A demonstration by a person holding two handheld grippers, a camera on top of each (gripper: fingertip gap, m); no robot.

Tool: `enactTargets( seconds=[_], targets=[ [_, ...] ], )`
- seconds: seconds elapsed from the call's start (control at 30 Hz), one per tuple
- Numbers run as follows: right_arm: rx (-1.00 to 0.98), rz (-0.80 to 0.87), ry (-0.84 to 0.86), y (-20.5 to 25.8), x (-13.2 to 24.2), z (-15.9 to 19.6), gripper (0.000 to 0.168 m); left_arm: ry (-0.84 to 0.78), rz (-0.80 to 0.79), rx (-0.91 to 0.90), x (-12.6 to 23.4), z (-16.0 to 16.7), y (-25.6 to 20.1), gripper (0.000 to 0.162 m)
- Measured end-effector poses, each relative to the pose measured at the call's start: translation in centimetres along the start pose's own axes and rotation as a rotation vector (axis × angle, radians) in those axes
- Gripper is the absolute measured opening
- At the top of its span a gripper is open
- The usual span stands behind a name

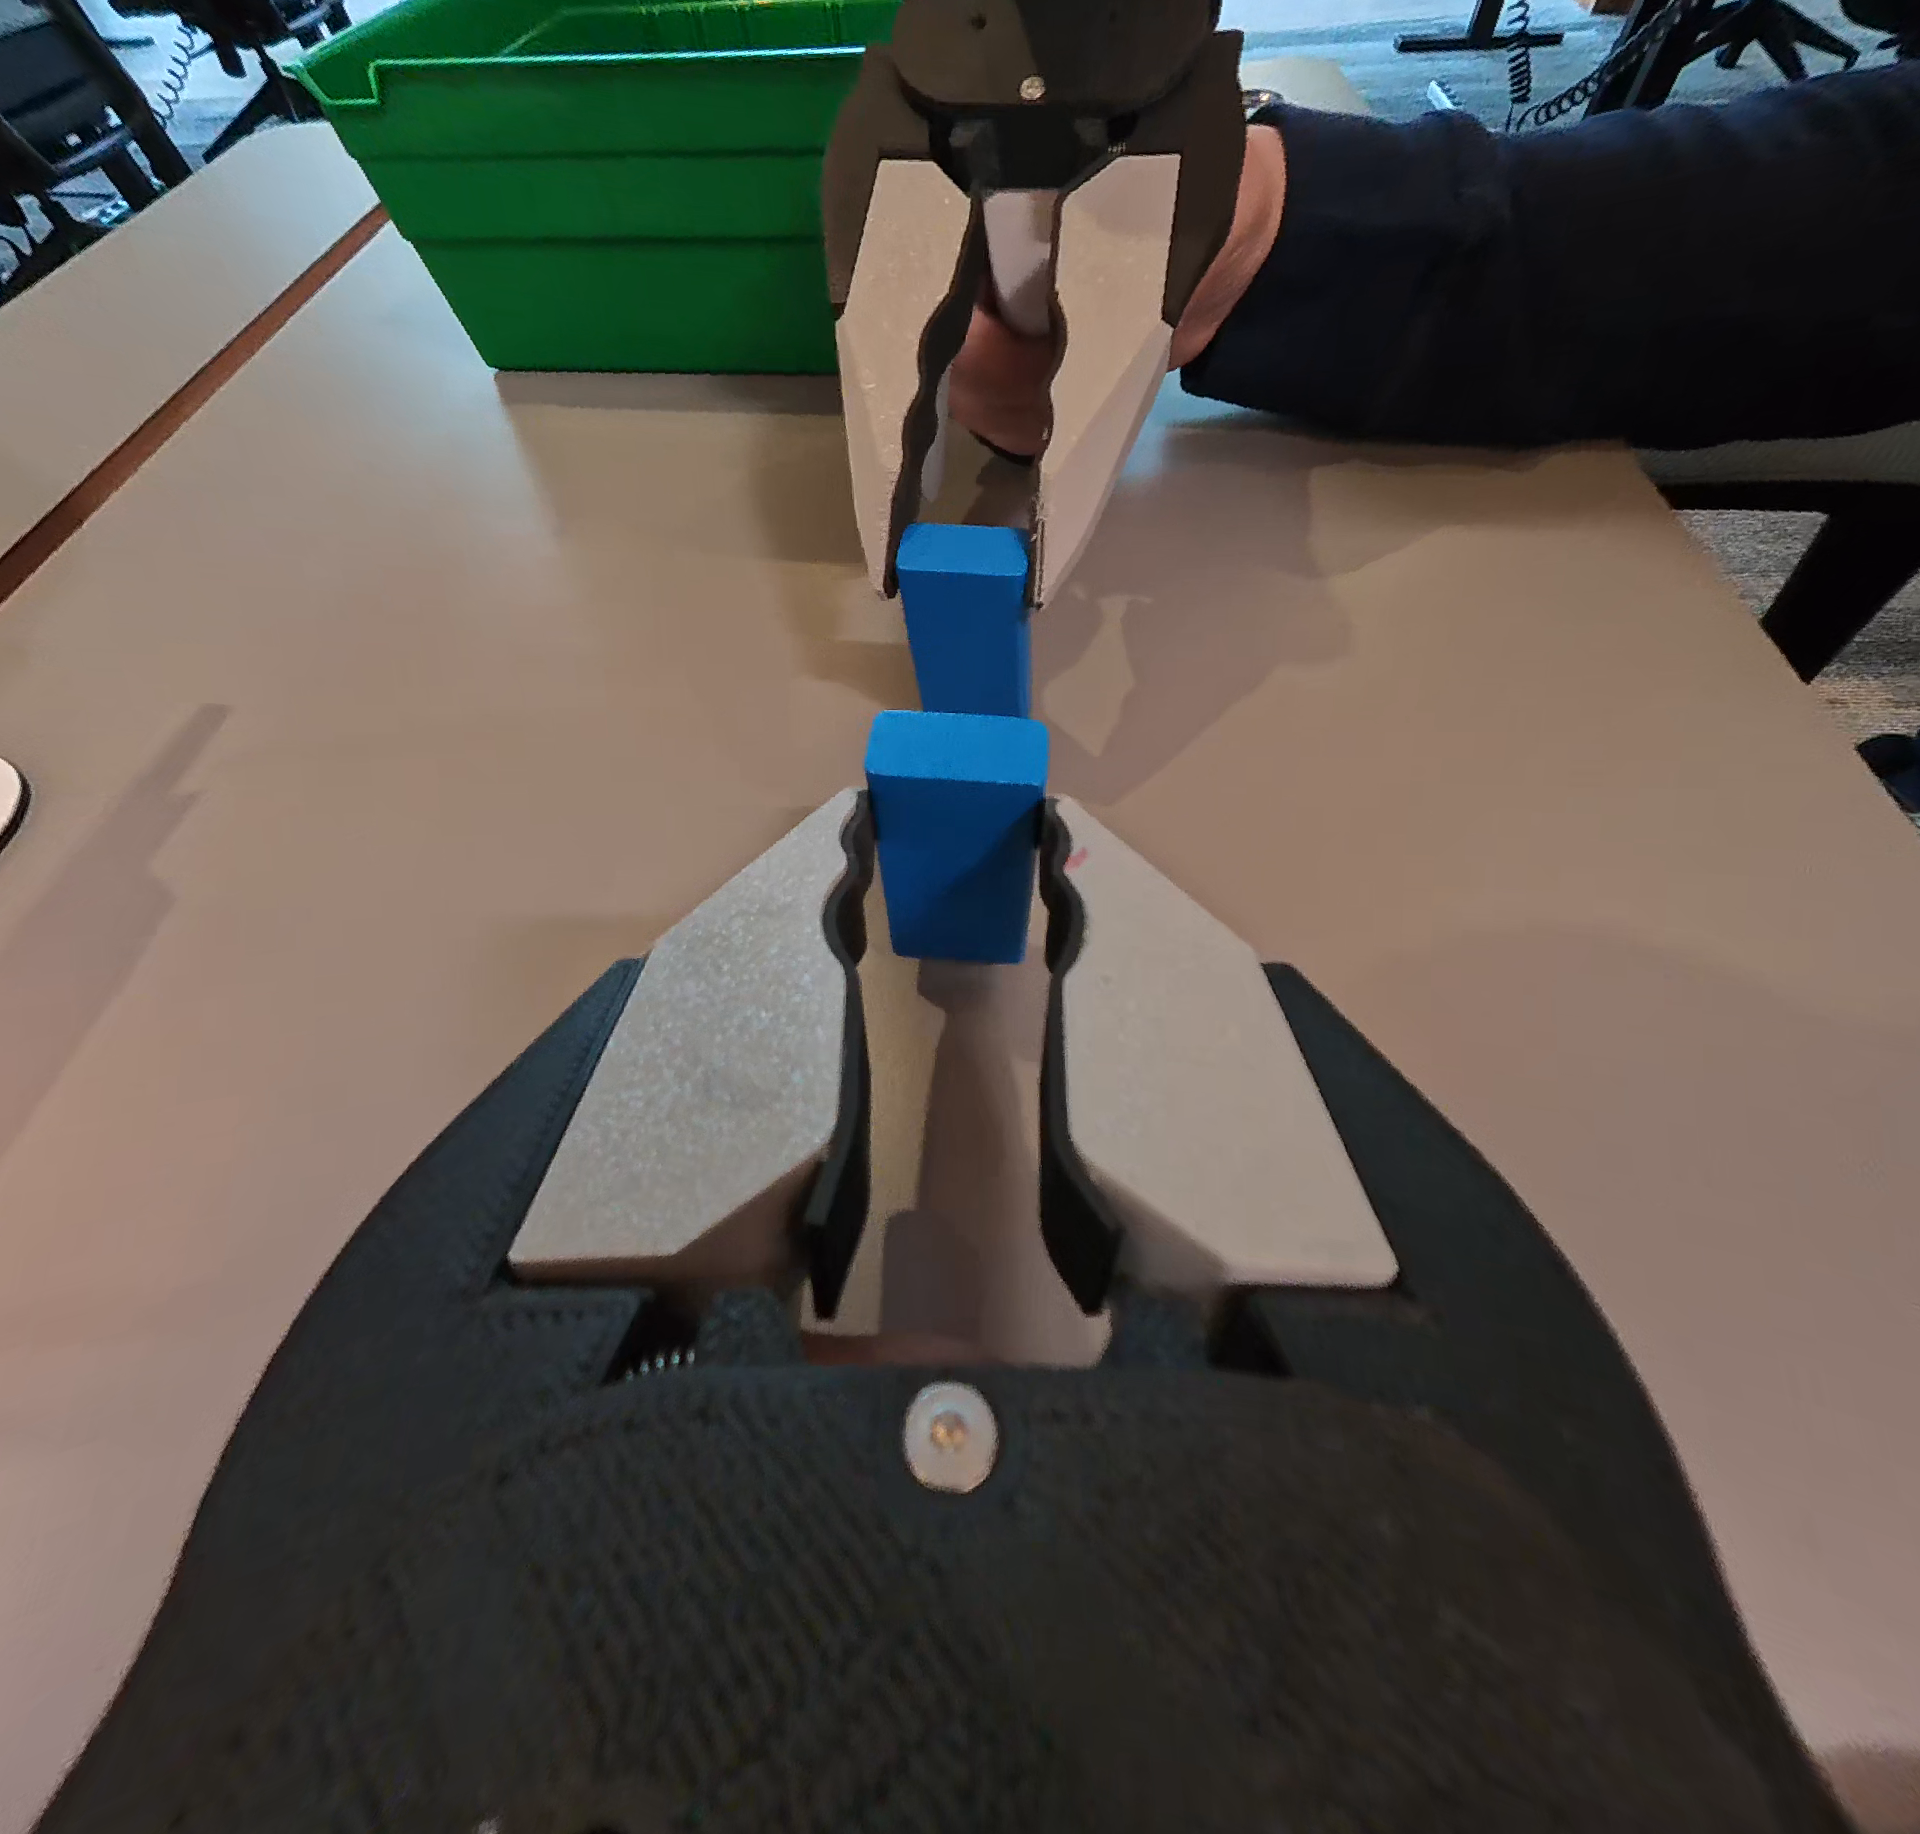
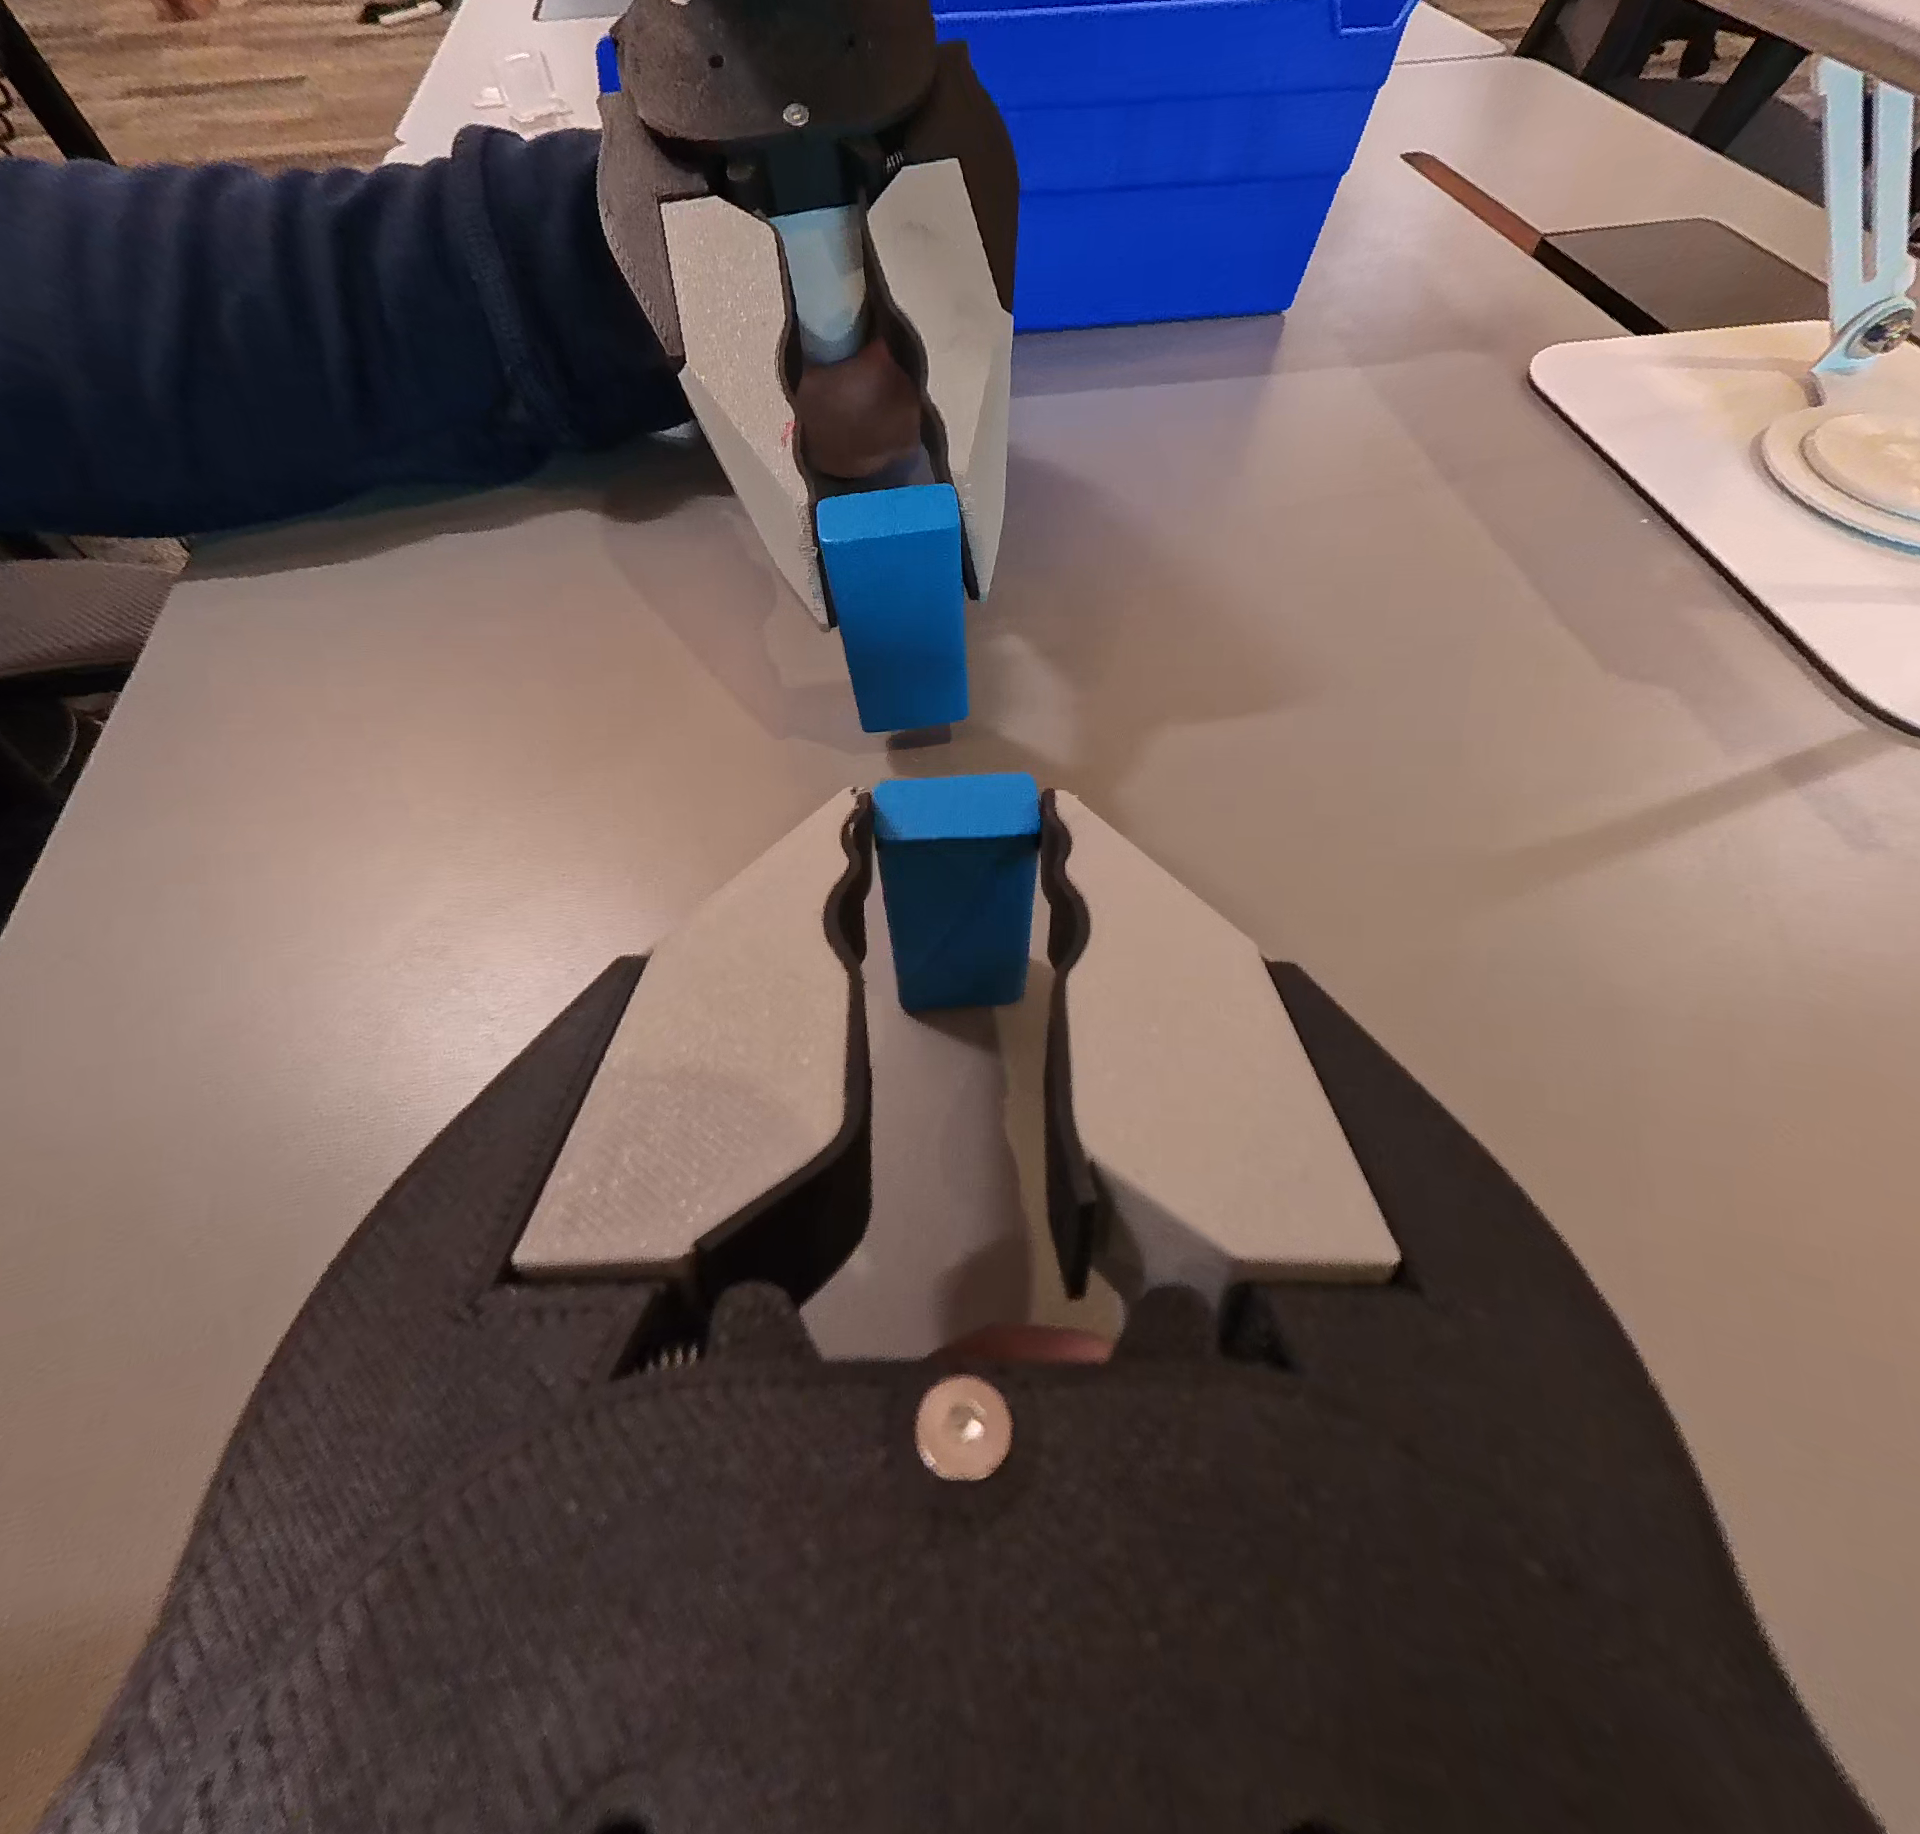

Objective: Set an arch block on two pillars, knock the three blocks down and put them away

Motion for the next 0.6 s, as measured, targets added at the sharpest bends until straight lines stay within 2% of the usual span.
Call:
enactTargets(
  seconds=[0.33, 0.6],
  targets=[
    [-0.010, 0.004, 0.007, -0.1, 0.0, 0.3, 0.034, 0.013, 0.016, -0.002, -0.2, 0.0, -0.1, 0.029],
    [0.002, 0.004, -0.053, 0.3, 0.3, -0.7, 0.041, 0.041, 0.027, -0.014, -0.7, 0.1, -0.4, 0.029]
  ],
)
Point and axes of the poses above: each gripper's, where its closed fingertips meet, x back along the fingers, z out of its underside, y = z × x across the jaws, the point moved 6 cm from there along x, back along the fingers, and after that the axes turned 6 degrees about -x, right-handed, at the moved point
